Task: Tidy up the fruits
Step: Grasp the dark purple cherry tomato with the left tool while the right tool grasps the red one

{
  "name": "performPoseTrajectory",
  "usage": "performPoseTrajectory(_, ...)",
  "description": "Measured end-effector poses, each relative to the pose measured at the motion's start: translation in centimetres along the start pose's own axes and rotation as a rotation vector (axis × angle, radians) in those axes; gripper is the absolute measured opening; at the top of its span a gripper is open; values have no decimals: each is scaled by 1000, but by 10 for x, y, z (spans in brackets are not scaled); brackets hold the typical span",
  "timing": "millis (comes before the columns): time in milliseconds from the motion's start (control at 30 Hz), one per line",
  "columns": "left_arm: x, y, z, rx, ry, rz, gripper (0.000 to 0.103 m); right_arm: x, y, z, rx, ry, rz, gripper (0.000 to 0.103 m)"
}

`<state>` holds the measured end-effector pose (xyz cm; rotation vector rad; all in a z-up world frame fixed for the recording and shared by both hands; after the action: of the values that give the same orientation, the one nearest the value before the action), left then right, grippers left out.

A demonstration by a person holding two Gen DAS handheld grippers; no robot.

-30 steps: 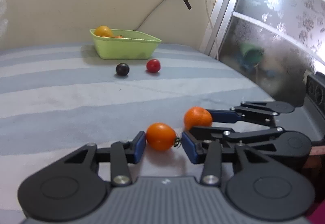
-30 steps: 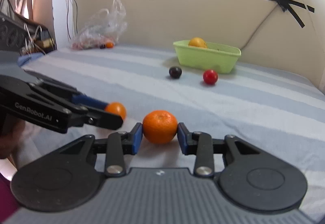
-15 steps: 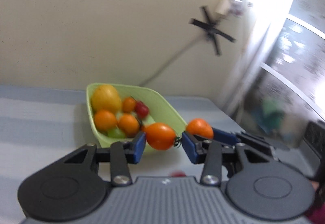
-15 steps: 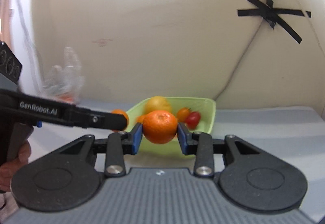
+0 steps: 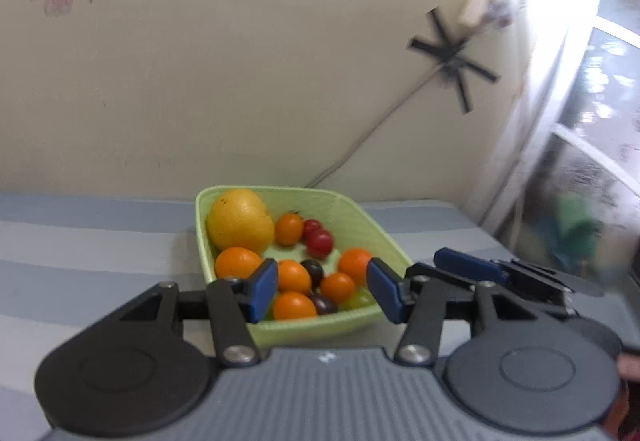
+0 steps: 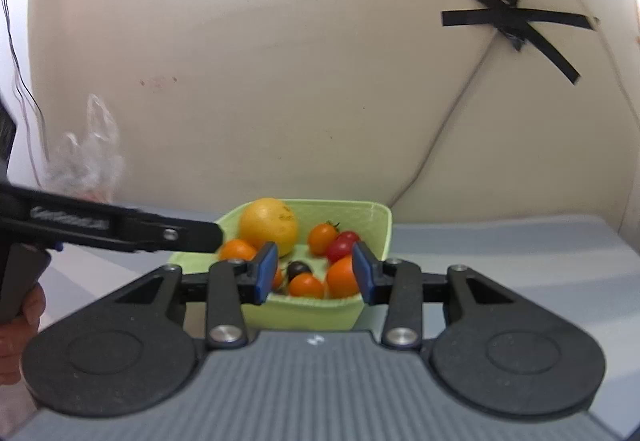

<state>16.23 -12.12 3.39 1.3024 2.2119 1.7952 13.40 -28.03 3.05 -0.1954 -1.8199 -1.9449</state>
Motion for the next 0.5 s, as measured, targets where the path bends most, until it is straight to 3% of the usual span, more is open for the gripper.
performPoseTrajectory(67,18,-15,-8,-32,-9,1,51,16,-9,-1,-34,34,19,44)
performPoseTrajectory(133,28,-37,-14,-66,-7,19,58,28,-23,1,-43,57,40,44)
performPoseTrajectory(367,10,-84,-21,-141,31,125,59,17,-52,12,0,54,139,44)
performPoseTrajectory(500,4,-88,-13,-123,54,132,48,9,-55,12,-25,85,177,44)
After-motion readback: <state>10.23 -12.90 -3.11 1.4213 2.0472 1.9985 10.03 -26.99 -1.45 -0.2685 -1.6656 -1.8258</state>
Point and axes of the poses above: each gripper's, at about its wrist camera, not at the fingertips, and x roughly against the way its jaws point, z to its left, y to its top, the point moved 7 cm from there along -x, roughly the way its jaws point, and after that the axes turned 6 degrees about -y, right-handed, at the moved point
